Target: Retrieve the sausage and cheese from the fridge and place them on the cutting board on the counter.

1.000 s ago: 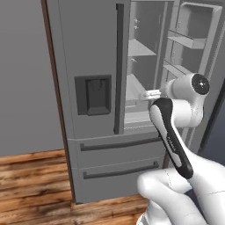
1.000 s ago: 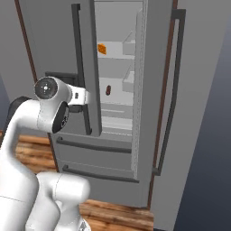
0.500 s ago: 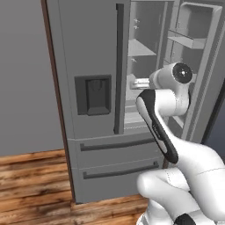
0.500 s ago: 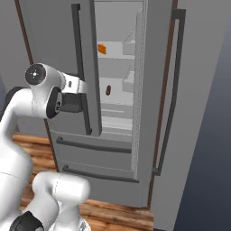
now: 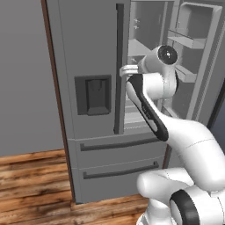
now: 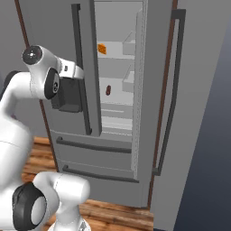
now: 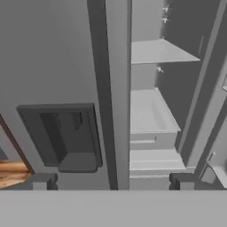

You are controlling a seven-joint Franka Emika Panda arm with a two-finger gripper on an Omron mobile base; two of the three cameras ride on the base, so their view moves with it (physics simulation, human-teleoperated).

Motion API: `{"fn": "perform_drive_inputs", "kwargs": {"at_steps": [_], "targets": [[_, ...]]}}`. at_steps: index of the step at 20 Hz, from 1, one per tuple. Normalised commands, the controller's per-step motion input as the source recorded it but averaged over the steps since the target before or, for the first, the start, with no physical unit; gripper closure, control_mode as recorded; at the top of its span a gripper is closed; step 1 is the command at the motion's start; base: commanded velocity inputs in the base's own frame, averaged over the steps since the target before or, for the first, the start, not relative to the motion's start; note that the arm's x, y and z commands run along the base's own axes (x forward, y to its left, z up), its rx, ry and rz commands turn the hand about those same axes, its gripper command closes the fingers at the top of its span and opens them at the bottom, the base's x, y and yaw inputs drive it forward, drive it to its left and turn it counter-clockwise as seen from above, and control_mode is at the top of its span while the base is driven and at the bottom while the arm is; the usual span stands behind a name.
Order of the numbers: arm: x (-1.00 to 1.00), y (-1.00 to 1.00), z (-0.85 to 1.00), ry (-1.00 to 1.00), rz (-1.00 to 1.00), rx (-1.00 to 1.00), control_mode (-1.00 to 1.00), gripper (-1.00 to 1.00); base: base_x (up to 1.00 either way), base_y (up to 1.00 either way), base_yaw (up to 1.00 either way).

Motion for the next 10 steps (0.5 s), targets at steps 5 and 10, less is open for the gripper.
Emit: {"fn": "perform_drive_inputs", "kwargs": {"at_steps": [5,10], "targets": [[0.66,0.02,0.0,0.0,0.0,0.0,-1.0,-1.0,0.0,0.0,0.0],[0.65,0.11,0.0,-0.06,0.0,0.0,-1.0,-1.0,0.0,0.0,0.0]]}}
